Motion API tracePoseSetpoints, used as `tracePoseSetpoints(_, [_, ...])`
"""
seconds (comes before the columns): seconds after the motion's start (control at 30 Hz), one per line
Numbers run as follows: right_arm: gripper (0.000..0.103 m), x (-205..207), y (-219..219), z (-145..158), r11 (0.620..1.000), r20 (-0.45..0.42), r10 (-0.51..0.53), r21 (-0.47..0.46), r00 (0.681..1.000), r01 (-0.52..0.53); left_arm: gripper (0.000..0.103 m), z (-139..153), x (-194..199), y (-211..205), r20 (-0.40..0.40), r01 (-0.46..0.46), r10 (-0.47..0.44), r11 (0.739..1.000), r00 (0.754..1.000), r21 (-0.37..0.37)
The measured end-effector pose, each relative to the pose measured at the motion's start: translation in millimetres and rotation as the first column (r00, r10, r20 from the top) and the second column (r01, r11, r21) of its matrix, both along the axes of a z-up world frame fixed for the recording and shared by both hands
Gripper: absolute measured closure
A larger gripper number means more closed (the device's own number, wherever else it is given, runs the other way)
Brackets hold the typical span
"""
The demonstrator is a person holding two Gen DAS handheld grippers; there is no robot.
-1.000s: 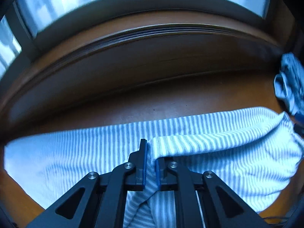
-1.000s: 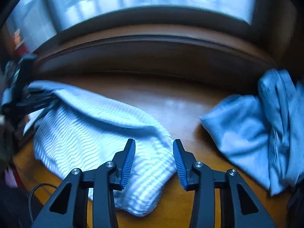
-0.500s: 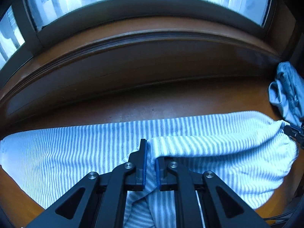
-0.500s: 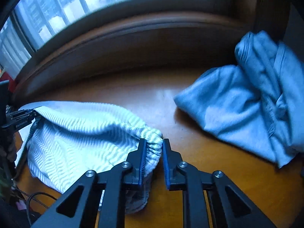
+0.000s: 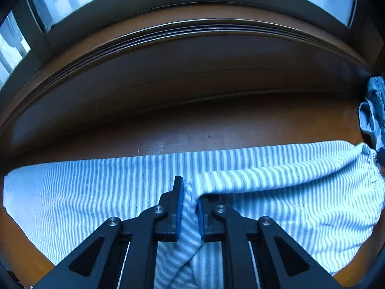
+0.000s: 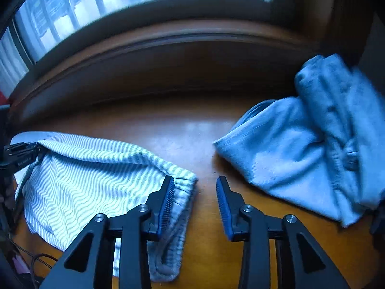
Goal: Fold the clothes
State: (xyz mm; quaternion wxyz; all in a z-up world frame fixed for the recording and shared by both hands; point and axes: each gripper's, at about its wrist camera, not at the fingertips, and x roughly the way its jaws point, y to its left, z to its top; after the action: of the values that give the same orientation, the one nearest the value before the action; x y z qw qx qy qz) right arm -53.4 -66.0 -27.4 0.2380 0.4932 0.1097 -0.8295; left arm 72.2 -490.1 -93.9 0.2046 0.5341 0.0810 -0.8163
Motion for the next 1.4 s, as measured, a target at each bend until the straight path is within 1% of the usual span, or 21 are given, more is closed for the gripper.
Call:
tracePoseSetpoints(0.07, [0.067, 8, 5, 14, 1.0, -0.046, -0.003, 0.01, 0.999, 0.004, 0.091, 0, 1, -1, 0.0, -0.003, 0.003, 1.0, 1.0, -0.004])
tracePoseSetpoints(0.1, [0.067, 15, 3, 23, 1.0, -0.066, 0.018, 0.008, 0.998, -0.018, 0.088, 0, 1, -1, -0.001, -0.007, 0.007, 1.0, 1.0, -0.004])
tracePoseSetpoints(0.13, [0.067, 17, 2, 29, 0.999, -0.069, 0.051, 0.001, 0.996, -0.051, 0.087, 0, 2, -2, 0.0, -0.012, 0.012, 1.0, 1.0, -0.004])
tracePoseSetpoints(0.2, [0.067, 26, -16, 35, 0.986, -0.041, 0.164, -0.028, 0.986, -0.165, 0.086, 0, 2, -4, 0.001, -0.017, 0.017, 1.0, 1.0, 0.0])
tracePoseSetpoints(0.27, [0.068, 34, -39, 32, 0.961, -0.009, 0.272, -0.055, 0.962, -0.272, 0.086, 1, 2, -4, 0.004, -0.02, 0.02, 1.0, 1.0, 0.007])
tracePoseSetpoints(0.37, [0.071, 39, -69, 11, 0.915, 0.046, 0.402, -0.064, 0.914, -0.399, 0.086, 4, 1, -5, 0.006, -0.015, 0.015, 1.0, 1.0, 0.016])
tracePoseSetpoints(0.4, [0.072, 40, -79, 4, 0.896, 0.065, 0.443, -0.068, 0.894, -0.439, 0.086, 6, 0, -6, 0.004, -0.008, 0.008, 1.0, 1.0, 0.017])
tracePoseSetpoints(0.43, [0.073, 39, -85, -1, 0.892, 0.074, 0.451, -0.069, 0.89, -0.446, 0.086, 9, -1, -4, 0.002, -0.003, 0.003, 1.0, 1.0, 0.017])
tracePoseSetpoints(0.53, [0.074, 34, -101, -11, 0.898, 0.09, 0.439, -0.069, 0.894, -0.434, 0.086, 18, -1, 1, -0.004, 0.012, -0.012, 1.0, 1.0, 0.016])
tracePoseSetpoints(0.63, [0.074, 18, -101, -13, 0.923, 0.089, 0.38, -0.092, 0.921, -0.373, 0.086, 22, 2, 9, -0.007, 0.034, -0.034, 0.999, 0.999, 0.007])
tracePoseSetpoints(0.7, [0.074, 9, -98, -16, 0.936, 0.1, 0.349, -0.096, 0.932, -0.34, 0.086, 26, 4, 16, -0.021, 0.061, -0.061, 0.998, 0.998, 0.009])
tracePoseSetpoints(0.77, [0.074, 5, -95, -18, 0.938, 0.112, 0.341, -0.103, 0.934, -0.33, 0.086, 32, 6, 27, -0.047, 0.103, -0.102, 0.995, 0.994, 0.017])
tracePoseSetpoints(0.83, [0.074, 6, -94, -17, 0.937, 0.108, 0.342, -0.109, 0.933, -0.331, 0.086, 37, 7, 38, -0.074, 0.15, -0.148, 0.988, 0.986, 0.025])
tracePoseSetpoints(0.93, [0.074, 9, -93, -16, 0.94, 0.107, 0.333, -0.111, 0.937, -0.322, 0.084, 38, 2, 55, -0.109, 0.233, -0.226, 0.971, 0.968, 0.054])
tracePoseSetpoints(1.0, [0.074, 11, -90, -14, 0.944, 0.108, 0.323, -0.114, 0.94, -0.311, 0.084, 32, -5, 63, -0.11, 0.262, -0.253, 0.962, 0.961, 0.08])
tracePoseSetpoints(1.07, [0.074, 13, -90, -7, 0.95, 0.08, 0.304, -0.107, 0.949, -0.295, 0.084, 26, -12, 68, -0.108, 0.28, -0.269, 0.955, 0.957, 0.099])
tracePoseSetpoints(1.17, [0.074, 40, -82, 7, 0.955, 0.025, 0.284, -0.093, 0.959, -0.28, 0.084, 13, -21, 68, -0.09, 0.277, -0.267, 0.952, 0.959, 0.128])
tracePoseSetpoints(1.2, [0.074, 48, -75, 11, 0.958, 0.021, 0.275, -0.092, 0.961, -0.272, 0.084, 9, -24, 68, -0.089, 0.276, -0.265, 0.952, 0.96, 0.133])
tracePoseSetpoints(1.27, [0.074, 65, -59, 15, 0.964, 0.036, 0.253, -0.09, 0.967, -0.249, 0.082, 9, -25, 70, -0.103, 0.284, -0.273, 0.952, 0.957, 0.117])
tracePoseSetpoints(1.3, [0.074, 73, -54, 12, 0.968, 0.048, 0.239, -0.085, 0.97, -0.235, 0.082, 9, -25, 73, -0.098, 0.288, -0.278, 0.952, 0.956, 0.107])
tracePoseSetpoints(1.4, [0.074, 99, -37, 0, 0.978, 0.09, 0.202, -0.076, 0.975, -0.195, 0.075, 9, -27, 82, -0.084, 0.296, -0.289, 0.952, 0.954, 0.077])
